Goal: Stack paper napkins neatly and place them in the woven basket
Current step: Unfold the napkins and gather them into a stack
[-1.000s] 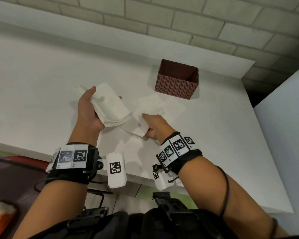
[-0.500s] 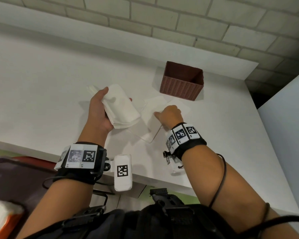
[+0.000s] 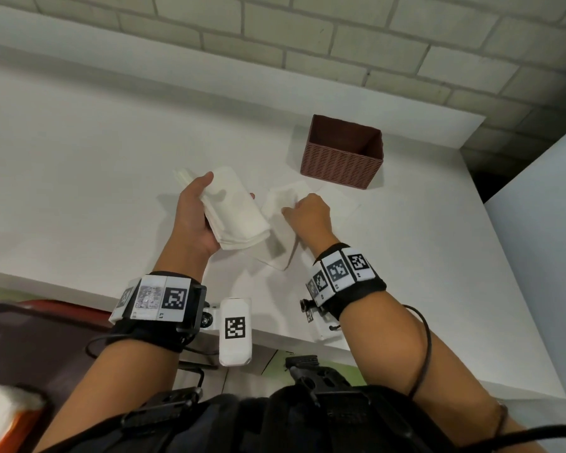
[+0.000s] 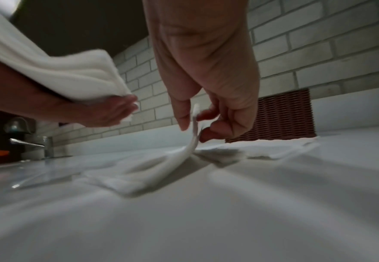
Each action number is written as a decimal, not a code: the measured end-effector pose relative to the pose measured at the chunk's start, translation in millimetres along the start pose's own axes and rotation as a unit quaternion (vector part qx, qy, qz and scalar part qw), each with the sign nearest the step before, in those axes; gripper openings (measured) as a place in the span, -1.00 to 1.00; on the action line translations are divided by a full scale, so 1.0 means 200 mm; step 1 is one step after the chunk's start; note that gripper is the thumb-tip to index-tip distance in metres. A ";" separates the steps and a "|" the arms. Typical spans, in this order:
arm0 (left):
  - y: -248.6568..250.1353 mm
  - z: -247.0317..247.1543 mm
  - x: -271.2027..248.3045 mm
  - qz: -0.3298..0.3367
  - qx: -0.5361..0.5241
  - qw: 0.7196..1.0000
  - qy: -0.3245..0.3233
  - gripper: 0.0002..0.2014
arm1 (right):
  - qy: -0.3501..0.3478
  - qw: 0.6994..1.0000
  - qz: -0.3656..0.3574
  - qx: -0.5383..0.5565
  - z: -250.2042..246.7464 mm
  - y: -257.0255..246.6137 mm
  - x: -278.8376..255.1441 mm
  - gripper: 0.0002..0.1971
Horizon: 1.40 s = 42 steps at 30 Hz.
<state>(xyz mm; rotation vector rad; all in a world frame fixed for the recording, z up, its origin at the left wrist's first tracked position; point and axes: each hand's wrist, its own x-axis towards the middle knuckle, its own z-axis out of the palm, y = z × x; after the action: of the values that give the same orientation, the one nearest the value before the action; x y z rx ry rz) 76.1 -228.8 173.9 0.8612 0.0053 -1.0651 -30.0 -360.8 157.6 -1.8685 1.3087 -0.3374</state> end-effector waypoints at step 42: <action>-0.08 0.06 0.02 -0.011 0.003 1.000 0.014 -0.56 | -0.055 0.959 0.198 0.196 -0.34 0.21 0.22 -0.71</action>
<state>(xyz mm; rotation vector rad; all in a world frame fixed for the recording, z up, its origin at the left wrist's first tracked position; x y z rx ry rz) 61.0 -242.9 170.6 0.8828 0.0359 -1.0727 -81.0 -435.3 159.6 -1.2456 1.3862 -0.2535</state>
